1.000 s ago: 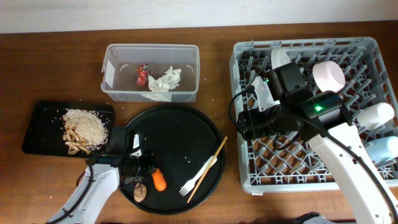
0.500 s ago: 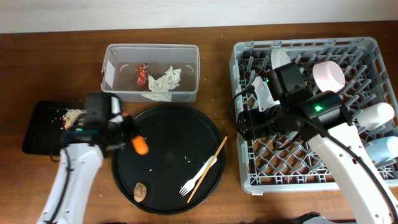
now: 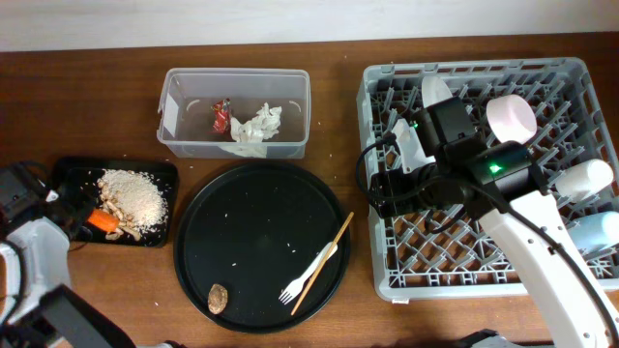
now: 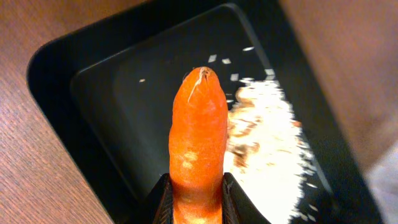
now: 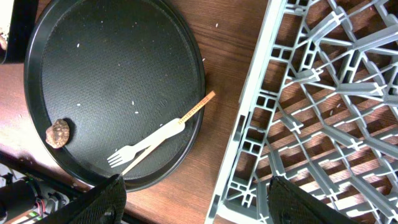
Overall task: Sort waste into correct bins and load items into the dishwasher rack
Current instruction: 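Move the carrot onto the small black tray and release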
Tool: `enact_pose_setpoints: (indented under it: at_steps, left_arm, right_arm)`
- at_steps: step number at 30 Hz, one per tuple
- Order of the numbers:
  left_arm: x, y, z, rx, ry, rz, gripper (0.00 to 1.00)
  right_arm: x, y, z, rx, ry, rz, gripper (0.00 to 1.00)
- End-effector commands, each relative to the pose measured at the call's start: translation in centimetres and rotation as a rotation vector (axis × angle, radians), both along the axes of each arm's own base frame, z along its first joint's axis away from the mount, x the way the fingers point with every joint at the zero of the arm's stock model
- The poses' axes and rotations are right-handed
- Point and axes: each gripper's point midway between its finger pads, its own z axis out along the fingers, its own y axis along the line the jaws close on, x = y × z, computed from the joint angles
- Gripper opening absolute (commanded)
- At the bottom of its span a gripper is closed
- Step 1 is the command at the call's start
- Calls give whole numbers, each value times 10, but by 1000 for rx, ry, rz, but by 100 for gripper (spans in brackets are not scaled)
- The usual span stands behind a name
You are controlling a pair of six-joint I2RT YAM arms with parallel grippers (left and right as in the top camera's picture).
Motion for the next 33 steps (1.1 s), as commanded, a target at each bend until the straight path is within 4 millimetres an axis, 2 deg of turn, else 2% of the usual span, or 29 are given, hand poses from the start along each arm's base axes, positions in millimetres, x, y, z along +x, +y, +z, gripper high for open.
enact_pose_setpoints:
  at_steps: [1,3,4,5,7,9,10,12,14,16,17,18,20,23,25,27,29,31,33]
  left_arm:
    - [-2,14,-19,11,54,23,2]
    - [-3,13,-29,-5,76,22,3]
    - [-3,13,-32,-8,79,22,14]
    - [-2,13,-32,-7,76,21,36]
    - [-2,13,-32,-10,76,20,51]
    - [8,4,-24,-50,21,-15,63]
    - [12,1,-17,-63,-3,-30,65]
    - [25,-15,11,-103,-79,-90,68]
    - [30,-45,37,-114,-108,-165,70]
    - [27,-86,46,-142,-72,-251,72]
    - [21,-114,44,-171,-27,-310,73]
    - [11,-146,37,-214,47,-378,74]
    - [-15,-195,25,-280,198,-488,77]
    - [-55,-247,10,-292,391,-646,80]
    - [-92,-276,-5,-296,532,-754,82]
    - [-126,-290,-24,-301,650,-767,82]
    - [-157,-291,-40,-310,750,-719,82]
    - [-179,-285,-51,-295,820,-697,82]
    - [-185,-273,-58,-241,852,-654,82]
  right_arm:
    - [0,1,-1,-7,1,7,77]
    - [0,1,-1,-7,1,7,76]
    - [0,1,-1,-7,1,7,76]
    - [0,1,-1,-7,1,7,76]
    - [0,1,-1,-7,1,7,76]
    - [0,1,-1,-7,1,7,76]
    - [0,1,-1,-7,1,7,76]
    - [0,1,-1,-7,1,7,76]
    - [0,1,-1,-7,1,7,76]
    - [0,1,-1,-7,1,7,76]
    - [0,1,-1,-7,1,7,76]
    - [0,1,-1,-7,1,7,76]
    - [0,1,-1,-7,1,7,76]
    - [0,1,-1,-7,1,7,76]
    - [0,1,-1,-7,1,7,77]
    - [0,1,-1,-8,1,7,77]
    - [0,1,-1,-7,1,7,77]
    - [0,1,-1,-8,1,7,76]
    - [0,1,-1,-7,1,7,77]
